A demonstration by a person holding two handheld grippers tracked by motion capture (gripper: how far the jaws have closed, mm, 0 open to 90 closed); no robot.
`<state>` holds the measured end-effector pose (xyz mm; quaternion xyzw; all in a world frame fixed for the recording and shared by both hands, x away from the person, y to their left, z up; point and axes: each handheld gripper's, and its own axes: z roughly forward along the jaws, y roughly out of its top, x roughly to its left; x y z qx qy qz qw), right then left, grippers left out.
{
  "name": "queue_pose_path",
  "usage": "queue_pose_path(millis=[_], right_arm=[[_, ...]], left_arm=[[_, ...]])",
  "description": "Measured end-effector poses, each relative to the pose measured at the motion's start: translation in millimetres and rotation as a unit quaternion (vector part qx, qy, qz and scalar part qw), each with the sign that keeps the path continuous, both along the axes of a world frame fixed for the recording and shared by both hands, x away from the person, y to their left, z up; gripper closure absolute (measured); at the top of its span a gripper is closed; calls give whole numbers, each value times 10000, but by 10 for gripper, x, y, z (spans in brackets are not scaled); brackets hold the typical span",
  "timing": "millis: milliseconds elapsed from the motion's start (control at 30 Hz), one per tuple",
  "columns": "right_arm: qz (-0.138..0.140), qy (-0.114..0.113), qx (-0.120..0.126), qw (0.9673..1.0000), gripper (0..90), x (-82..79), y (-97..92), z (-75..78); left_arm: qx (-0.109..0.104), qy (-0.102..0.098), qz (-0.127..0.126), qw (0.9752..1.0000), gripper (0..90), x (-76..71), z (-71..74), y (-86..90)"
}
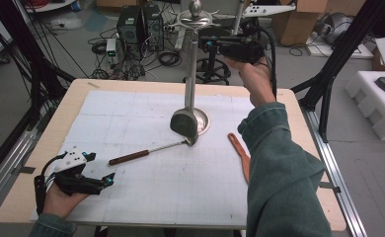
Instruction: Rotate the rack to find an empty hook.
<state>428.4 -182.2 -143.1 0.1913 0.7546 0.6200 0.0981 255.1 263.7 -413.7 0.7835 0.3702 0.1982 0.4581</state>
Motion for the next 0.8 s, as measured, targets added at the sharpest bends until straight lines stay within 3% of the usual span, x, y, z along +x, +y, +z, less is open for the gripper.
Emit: queue_pose_path(millis=[800], right_arm=[[-91,-73,-35,9999,900,55,147,45]], left_arm=[[14,-2,1,10000,18,-10,6,9]])
